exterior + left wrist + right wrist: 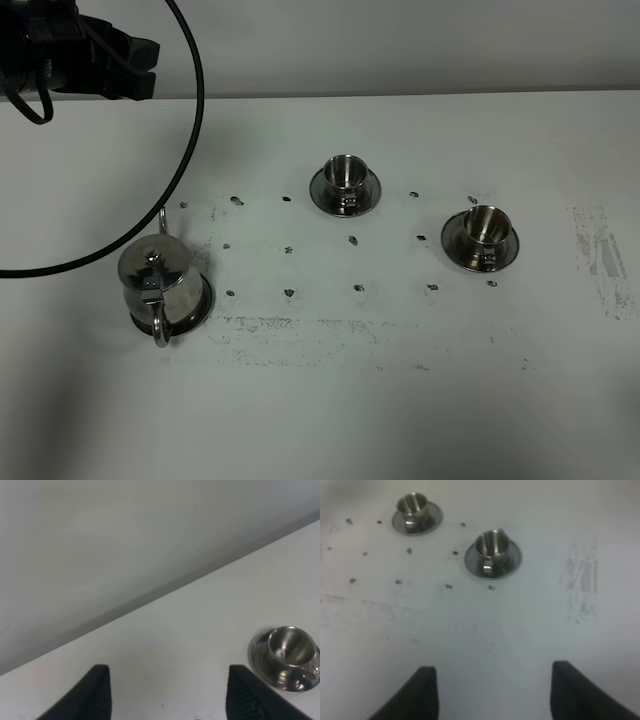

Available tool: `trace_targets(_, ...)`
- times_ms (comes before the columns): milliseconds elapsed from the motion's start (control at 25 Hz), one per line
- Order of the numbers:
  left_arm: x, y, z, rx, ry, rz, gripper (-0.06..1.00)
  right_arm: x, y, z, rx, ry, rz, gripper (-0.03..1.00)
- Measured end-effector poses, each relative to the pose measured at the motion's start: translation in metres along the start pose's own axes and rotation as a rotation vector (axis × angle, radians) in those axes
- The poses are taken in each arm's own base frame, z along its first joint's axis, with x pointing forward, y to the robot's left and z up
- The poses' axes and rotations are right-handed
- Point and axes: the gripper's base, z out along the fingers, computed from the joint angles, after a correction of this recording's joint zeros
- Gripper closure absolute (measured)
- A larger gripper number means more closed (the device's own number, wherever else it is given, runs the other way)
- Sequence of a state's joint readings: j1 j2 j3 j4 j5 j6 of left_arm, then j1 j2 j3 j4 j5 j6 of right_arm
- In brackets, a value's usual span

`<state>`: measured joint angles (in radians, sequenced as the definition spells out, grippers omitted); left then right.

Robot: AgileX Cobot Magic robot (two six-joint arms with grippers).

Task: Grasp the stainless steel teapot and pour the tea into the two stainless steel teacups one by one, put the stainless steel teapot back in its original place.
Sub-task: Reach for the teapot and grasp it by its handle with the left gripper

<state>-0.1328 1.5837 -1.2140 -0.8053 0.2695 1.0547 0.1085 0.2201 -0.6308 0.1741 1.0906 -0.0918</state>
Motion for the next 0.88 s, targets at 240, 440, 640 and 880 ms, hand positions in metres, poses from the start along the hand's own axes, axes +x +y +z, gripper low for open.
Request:
trace_targets(240, 0.0, 0.0, 0.0, 0.0, 0.0, 0.0, 0.44, 0.024, 0.0, -0.005, 0.016, -0.018, -0.011, 0.53)
trace_targets(440, 0.0, 0.0, 0.0, 0.005, 0.003, 0.0, 0.44, 0.038, -0.003, 0.0, 0.04, -0.022, -0.021, 0.57)
trace_targets(640, 0.0, -0.001, 0.0, 0.008, 0.005, 0.0, 0.44, 0.04, -0.005, -0.002, 0.06, -0.042, -0.03, 0.62)
trace_targets(880, 0.001, -0.001, 0.0, 0.01, 0.006, 0.0, 0.45, 0.04, -0.005, -0.003, 0.062, -0.055, -0.03, 0.68)
